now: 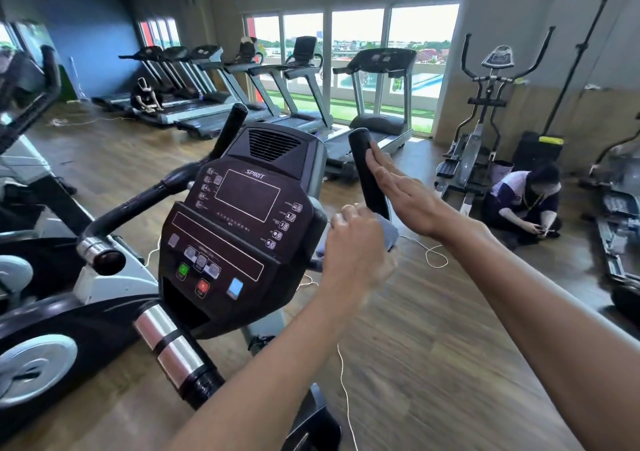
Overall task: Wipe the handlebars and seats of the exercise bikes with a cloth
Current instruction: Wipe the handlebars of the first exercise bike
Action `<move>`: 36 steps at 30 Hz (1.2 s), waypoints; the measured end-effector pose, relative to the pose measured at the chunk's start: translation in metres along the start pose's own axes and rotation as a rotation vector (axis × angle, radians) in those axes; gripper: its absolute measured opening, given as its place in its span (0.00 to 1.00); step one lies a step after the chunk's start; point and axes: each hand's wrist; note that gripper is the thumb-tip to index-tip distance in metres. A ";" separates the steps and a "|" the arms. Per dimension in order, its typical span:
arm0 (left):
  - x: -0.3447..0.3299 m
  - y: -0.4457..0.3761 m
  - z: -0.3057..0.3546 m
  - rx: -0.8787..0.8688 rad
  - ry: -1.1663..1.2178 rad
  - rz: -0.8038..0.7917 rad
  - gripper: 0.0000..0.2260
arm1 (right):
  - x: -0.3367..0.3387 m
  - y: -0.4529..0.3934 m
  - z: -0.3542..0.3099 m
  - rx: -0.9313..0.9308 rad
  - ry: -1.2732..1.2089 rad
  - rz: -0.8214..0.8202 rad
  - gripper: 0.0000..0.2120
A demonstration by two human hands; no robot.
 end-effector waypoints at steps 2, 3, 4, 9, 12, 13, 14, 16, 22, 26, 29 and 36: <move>-0.006 0.016 -0.005 -0.005 -0.108 0.027 0.39 | -0.005 0.001 0.002 0.020 -0.003 0.013 0.26; -0.009 0.019 -0.005 -0.013 -0.169 0.027 0.42 | -0.006 0.000 0.003 0.028 -0.005 0.021 0.26; -0.014 0.019 -0.005 -0.027 -0.210 0.042 0.44 | -0.009 0.000 0.005 0.032 -0.008 0.026 0.27; -0.008 -0.008 -0.006 -0.122 -0.083 0.021 0.40 | -0.006 -0.001 0.001 -0.003 -0.010 0.033 0.26; -0.013 0.008 -0.021 -0.176 0.021 0.095 0.38 | -0.003 0.001 -0.002 -0.014 0.002 0.020 0.27; -0.014 0.018 -0.026 -0.187 0.027 0.135 0.39 | -0.002 0.001 -0.002 -0.017 0.006 0.013 0.27; -0.016 0.027 -0.029 -0.188 0.029 0.160 0.40 | -0.003 0.002 -0.002 -0.020 0.007 0.009 0.27; -0.018 0.034 -0.031 -0.167 0.038 0.170 0.42 | -0.005 0.002 -0.002 -0.019 -0.004 0.013 0.27; -0.020 -0.013 -0.016 -0.090 0.087 0.081 0.29 | -0.001 0.004 -0.007 -0.061 -0.051 -0.012 0.28; -0.021 0.024 -0.019 -0.174 -0.160 0.154 0.32 | 0.000 0.002 -0.003 -0.052 -0.038 -0.007 0.31; -0.024 0.039 -0.016 -0.186 -0.419 0.178 0.31 | -0.005 0.001 -0.003 -0.052 -0.043 -0.012 0.29; -0.022 0.003 0.013 -0.137 -0.618 0.045 0.25 | -0.006 0.009 -0.013 -0.083 -0.045 0.001 0.29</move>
Point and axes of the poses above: each hand's wrist, its own y-axis away from the middle knuckle, its own x-axis out of the back of the hand, z = x × y, and after that the axes turned 3 degrees about -x, right-handed
